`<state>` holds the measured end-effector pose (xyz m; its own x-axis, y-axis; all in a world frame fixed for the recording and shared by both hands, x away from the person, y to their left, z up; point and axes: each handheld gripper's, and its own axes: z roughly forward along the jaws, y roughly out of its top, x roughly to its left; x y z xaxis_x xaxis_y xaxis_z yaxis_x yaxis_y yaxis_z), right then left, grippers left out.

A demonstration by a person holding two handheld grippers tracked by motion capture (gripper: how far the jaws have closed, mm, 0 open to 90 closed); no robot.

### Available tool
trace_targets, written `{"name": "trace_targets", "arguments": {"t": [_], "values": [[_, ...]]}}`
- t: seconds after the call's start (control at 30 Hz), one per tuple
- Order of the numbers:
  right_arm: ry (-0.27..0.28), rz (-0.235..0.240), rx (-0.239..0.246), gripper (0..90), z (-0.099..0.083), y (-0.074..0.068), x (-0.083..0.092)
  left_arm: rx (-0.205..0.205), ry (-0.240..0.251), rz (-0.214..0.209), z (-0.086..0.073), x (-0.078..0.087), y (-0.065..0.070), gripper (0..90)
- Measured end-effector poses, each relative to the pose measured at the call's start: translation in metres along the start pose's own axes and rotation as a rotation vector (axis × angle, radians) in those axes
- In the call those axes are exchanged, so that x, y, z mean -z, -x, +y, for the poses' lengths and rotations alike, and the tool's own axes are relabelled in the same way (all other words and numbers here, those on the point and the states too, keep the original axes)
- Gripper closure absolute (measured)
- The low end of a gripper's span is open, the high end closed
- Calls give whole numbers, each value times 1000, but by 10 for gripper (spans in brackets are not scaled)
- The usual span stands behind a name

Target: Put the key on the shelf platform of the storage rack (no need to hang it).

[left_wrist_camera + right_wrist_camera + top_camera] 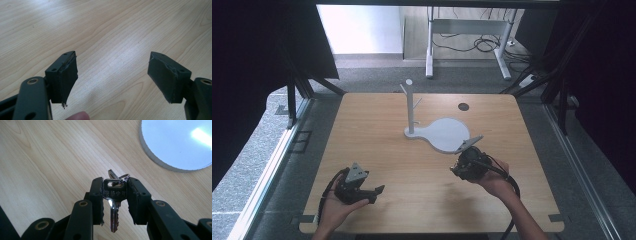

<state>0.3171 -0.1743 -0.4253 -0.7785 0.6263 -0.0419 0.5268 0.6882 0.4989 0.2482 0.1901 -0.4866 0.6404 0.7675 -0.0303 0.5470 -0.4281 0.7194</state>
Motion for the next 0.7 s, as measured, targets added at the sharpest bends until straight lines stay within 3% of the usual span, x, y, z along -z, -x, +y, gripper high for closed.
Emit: {"name": "trace_targets", "arguments": {"t": [0.7], "values": [[-25,9,-23,677,20,19,-7,2,-3,1,-1,0,-2,241]]}}
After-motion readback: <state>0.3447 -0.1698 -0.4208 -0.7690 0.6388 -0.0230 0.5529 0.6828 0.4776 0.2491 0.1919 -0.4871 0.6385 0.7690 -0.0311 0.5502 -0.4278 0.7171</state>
